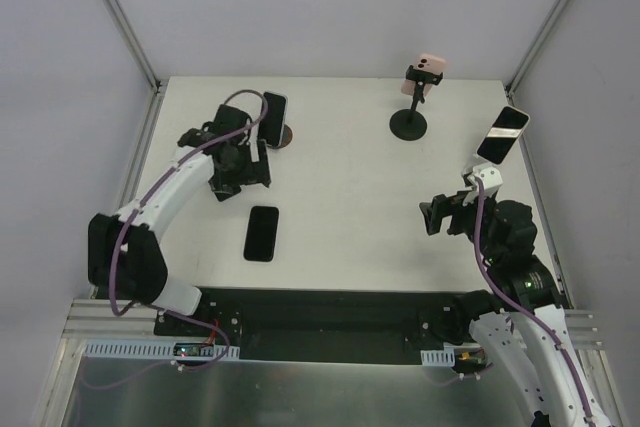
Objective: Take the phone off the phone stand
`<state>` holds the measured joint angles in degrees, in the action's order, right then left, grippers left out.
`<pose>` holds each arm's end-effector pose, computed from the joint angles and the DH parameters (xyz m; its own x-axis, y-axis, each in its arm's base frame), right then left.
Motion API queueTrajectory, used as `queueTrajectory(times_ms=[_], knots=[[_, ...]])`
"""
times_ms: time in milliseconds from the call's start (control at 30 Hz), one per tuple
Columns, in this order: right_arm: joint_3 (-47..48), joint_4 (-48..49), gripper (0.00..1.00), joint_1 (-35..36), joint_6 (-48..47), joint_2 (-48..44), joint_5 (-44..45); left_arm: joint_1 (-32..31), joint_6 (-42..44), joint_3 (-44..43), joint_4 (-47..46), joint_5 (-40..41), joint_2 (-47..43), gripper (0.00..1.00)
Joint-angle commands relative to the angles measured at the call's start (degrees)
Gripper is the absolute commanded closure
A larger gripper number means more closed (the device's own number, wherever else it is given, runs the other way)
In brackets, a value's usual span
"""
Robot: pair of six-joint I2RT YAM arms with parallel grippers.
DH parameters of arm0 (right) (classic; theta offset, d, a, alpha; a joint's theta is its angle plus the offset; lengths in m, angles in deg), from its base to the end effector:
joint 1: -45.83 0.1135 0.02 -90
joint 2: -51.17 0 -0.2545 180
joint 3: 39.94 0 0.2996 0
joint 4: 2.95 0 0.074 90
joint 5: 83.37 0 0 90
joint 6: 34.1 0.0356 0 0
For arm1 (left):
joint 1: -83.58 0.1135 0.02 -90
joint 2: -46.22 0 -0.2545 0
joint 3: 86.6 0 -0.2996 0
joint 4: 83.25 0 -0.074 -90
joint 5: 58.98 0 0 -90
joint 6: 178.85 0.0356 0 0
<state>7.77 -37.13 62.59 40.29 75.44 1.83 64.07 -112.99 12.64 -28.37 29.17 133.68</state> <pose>0.1623 0.0520 0.3169 -0.0733 -0.3021 -0.9504 -0.4006 0.8817 -0.2494 0.3375 -0.1208 0.2364 -0.8989 -0.1152 -0.4227 -0.0212 0.9751 -0.2205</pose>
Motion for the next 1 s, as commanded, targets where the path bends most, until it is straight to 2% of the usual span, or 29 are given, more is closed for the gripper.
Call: queueTrajectory(times_ms=[0,133,200,367,400,500,533,667,767,833,967], knots=[[2.95,0.75,0.04,0.30,-0.20,-0.10,-0.48,8.24,-0.73,1.00,-4.64,6.25,-10.28,0.09],[3.39,0.92,0.04,0.30,-0.38,-0.28,-0.48,17.30,0.40,7.06,-13.60,5.70,-16.61,0.10],[3.30,1.27,0.04,0.21,-0.29,-0.28,-0.56,19.15,1.28,8.21,-17.56,7.12,-16.97,0.09],[3.30,1.19,0.04,0.30,-0.12,-0.54,-0.13,24.68,4.45,9.44,-24.95,1.94,-14.34,0.10],[3.30,1.01,0.04,0.21,-0.12,-0.63,-0.04,25.82,4.89,10.31,-27.75,0.02,-13.90,0.11],[3.04,0.66,0.04,0.21,-0.12,-1.51,0.58,31.80,7.26,13.47,-36.08,-12.53,-12.58,0.13],[3.04,0.66,0.04,0.21,-0.12,-1.86,0.67,34.77,8.57,14.18,-38.04,-19.96,-11.71,0.13],[2.86,-0.22,0.04,0.21,-0.03,-2.39,1.81,37.17,14.99,15.16,-41.66,-32.31,-7.75,0.10],[3.04,-0.31,0.04,0.21,0.06,-2.56,2.25,37.17,17.28,15.07,-43.24,-38.12,-4.41,0.14],[3.04,-0.39,0.04,0.21,0.06,-2.39,2.34,37.17,18.25,14.90,-43.16,-39.02,-2.14,0.17],[3.39,-0.57,0.04,0.21,0.06,-1.86,2.69,37.17,20.18,13.75,-43.16,-42.27,1.04,0.31]])
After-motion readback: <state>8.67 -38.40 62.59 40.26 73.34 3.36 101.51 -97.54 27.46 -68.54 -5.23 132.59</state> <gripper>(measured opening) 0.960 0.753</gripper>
